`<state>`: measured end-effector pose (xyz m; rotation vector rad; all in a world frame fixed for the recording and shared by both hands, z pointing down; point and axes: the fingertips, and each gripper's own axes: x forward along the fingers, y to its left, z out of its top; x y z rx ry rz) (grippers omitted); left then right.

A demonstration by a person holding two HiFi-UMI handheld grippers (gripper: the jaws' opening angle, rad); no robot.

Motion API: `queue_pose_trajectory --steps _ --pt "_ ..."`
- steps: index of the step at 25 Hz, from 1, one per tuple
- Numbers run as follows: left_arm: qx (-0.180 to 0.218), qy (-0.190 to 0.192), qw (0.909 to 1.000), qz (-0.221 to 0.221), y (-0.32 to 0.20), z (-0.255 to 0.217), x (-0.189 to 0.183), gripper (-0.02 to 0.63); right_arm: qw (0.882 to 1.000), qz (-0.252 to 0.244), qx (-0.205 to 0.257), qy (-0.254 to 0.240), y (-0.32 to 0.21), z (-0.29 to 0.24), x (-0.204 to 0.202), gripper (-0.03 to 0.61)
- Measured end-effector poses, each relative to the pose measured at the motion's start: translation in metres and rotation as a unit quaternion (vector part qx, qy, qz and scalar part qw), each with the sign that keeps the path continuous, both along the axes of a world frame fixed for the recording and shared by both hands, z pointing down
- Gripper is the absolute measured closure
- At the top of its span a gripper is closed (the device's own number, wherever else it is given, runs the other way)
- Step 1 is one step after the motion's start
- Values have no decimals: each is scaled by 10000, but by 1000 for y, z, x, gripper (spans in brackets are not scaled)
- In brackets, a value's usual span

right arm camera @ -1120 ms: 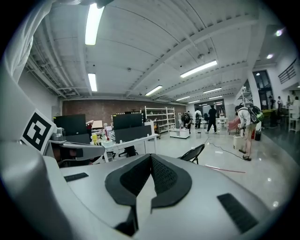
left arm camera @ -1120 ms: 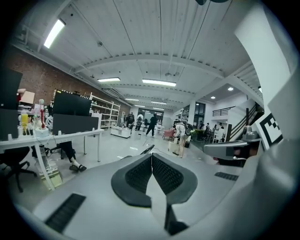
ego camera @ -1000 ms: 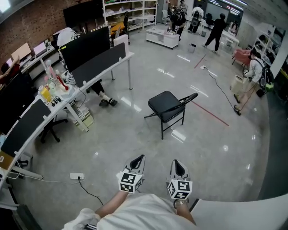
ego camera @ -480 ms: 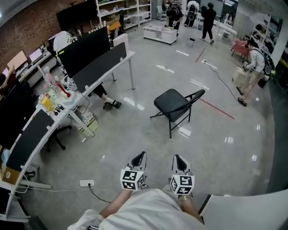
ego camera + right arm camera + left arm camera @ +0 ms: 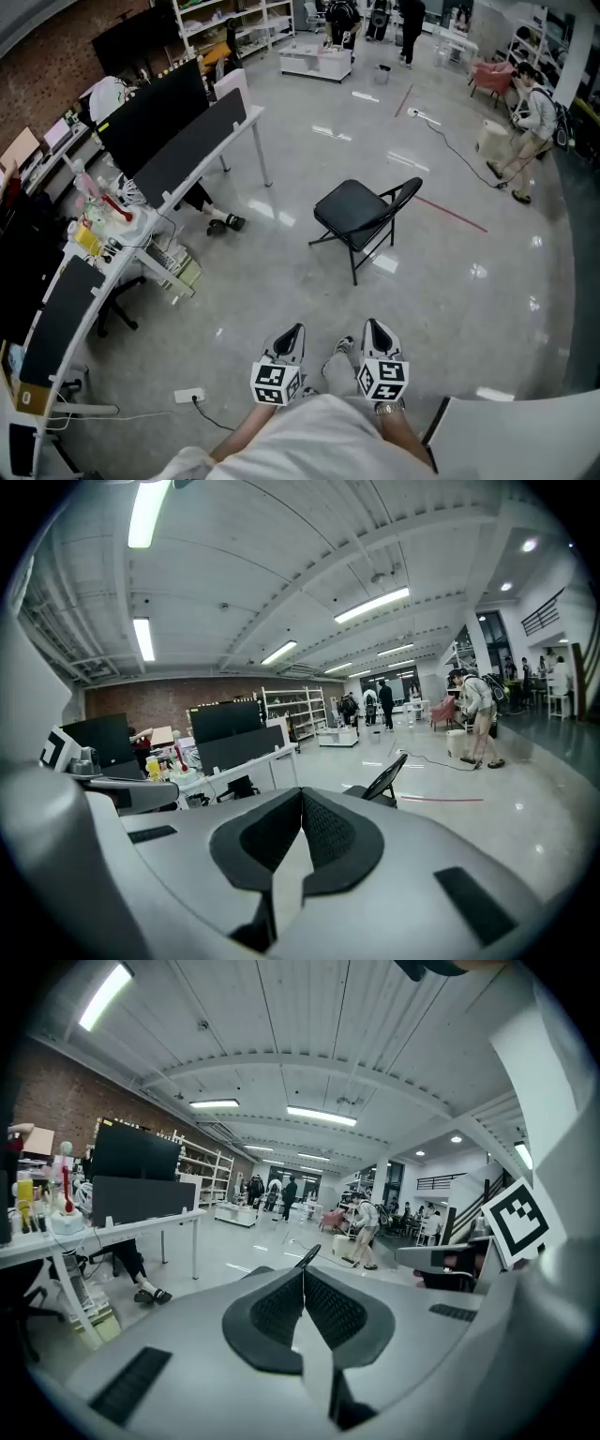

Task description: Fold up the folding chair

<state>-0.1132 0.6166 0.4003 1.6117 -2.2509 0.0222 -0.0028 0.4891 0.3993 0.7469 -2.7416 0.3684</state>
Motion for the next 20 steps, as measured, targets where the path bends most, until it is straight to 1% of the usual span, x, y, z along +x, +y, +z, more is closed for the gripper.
queue_pose_trajectory --steps 4,9,11,14,20 --pt "-76 22 9998 -166 -14 2 -27 601 9999 -127 -45 -15 -18 1 -32 574" --pt "-192 66 9994 -268 -49 12 -69 601 9996 -254 -125 11 -56 11 -80 574" --pt "-215 93 9994 -250 -72 13 -83 601 9995 -263 -177 34 -78 14 -94 574" --pt "-183 24 9996 -211 -112 8 -101 601 9994 -252 -204 71 -119 14 -110 574" --pt "-126 -88 9993 -336 -182 -8 -136 601 9996 -205 -187 -89 -195 0 -140 574"
